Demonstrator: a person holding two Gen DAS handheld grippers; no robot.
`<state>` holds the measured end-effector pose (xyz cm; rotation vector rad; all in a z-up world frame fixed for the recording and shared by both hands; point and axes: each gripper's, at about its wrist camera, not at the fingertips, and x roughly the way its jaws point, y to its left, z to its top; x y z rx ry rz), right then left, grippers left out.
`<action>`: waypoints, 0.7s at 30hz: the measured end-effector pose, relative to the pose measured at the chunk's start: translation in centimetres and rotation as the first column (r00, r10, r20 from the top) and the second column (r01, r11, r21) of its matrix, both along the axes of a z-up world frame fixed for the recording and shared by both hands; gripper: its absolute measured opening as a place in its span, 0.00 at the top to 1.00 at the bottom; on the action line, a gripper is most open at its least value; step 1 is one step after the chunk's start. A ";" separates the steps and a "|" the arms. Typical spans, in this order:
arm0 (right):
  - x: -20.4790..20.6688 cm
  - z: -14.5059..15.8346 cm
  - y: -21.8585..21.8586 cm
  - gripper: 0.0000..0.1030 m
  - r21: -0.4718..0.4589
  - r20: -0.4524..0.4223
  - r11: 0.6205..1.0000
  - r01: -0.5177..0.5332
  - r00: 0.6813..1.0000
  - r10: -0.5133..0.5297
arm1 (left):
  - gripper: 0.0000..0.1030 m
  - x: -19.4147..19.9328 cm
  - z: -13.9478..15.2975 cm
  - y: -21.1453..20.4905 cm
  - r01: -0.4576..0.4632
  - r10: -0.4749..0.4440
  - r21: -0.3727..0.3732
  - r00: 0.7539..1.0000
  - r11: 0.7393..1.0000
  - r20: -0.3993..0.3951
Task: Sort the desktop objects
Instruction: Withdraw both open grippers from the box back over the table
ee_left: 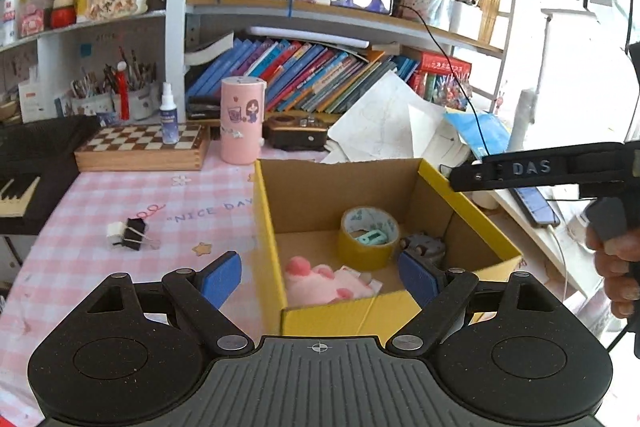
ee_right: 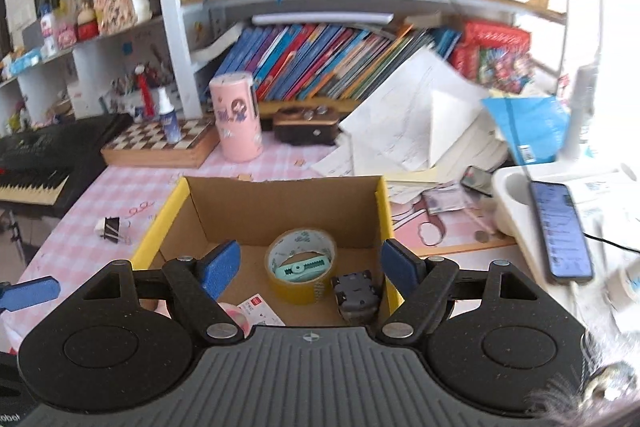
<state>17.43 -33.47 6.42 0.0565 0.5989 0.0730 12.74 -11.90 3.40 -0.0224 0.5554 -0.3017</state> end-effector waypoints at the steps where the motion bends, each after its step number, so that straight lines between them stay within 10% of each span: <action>1: -0.6 -0.2 0.2 0.26 0.004 0.003 1.000 0.009 1.000 -0.009 | 0.14 -0.5 0.0 0.5 -0.001 0.001 -0.002 1.000 1.000 0.000; 21: -13.7 -5.3 8.7 0.26 -0.001 -0.046 0.974 0.227 0.973 -0.227 | 0.14 -7.7 -3.4 10.1 -0.090 0.097 0.063 0.988 0.994 -0.121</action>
